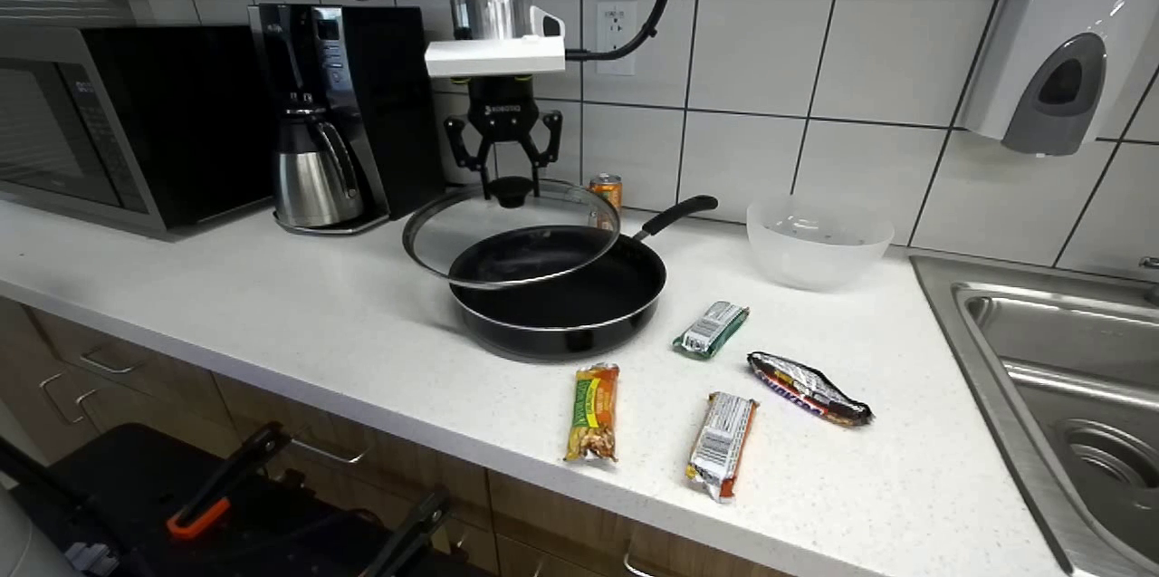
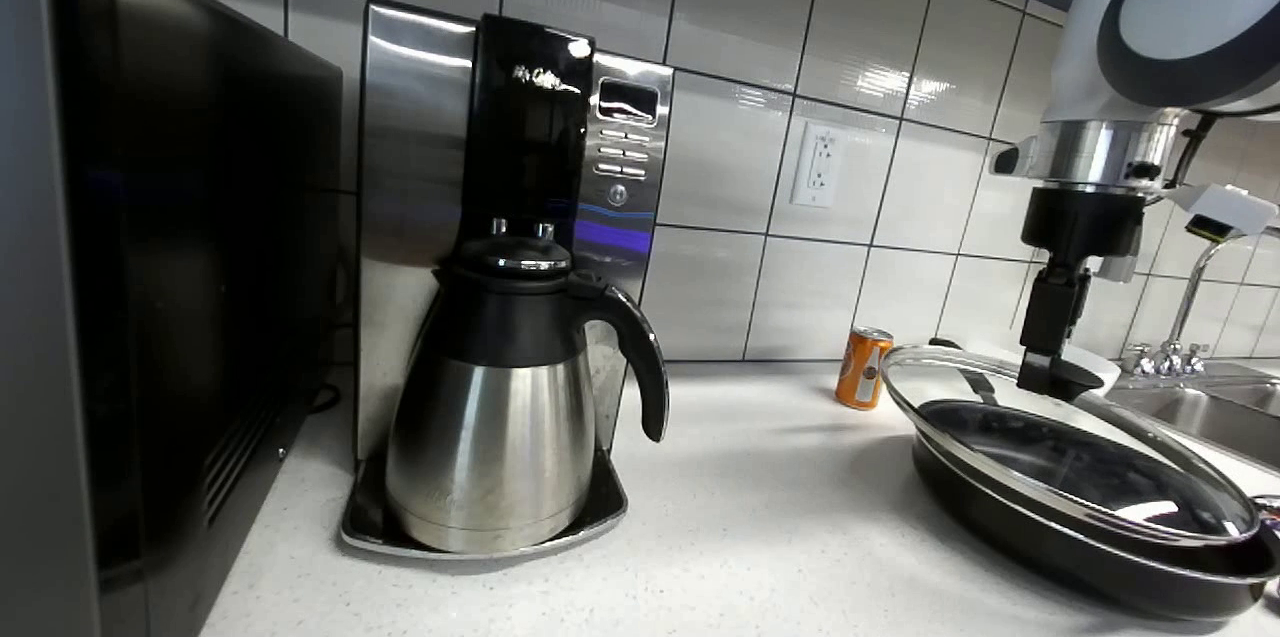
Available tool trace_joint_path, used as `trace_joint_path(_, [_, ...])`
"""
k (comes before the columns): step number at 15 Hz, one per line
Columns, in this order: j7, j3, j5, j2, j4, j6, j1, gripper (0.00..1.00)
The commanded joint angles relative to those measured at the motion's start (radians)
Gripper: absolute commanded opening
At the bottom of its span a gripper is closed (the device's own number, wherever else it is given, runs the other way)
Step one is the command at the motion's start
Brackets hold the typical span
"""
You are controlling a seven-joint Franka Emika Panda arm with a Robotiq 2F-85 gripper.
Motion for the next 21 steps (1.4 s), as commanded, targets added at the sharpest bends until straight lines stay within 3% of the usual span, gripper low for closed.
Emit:
trace_joint_path(1, [0.049,0.032,-0.010,-0.047,0.013,-0.069,0.025,0.37])
trace_joint_path(13, [0.181,0.135,-0.018,-0.019,0.037,-0.108,0.144,0.37])
trace_joint_path(21, [0.186,0.195,-0.022,0.049,0.087,-0.150,0.207,0.37])
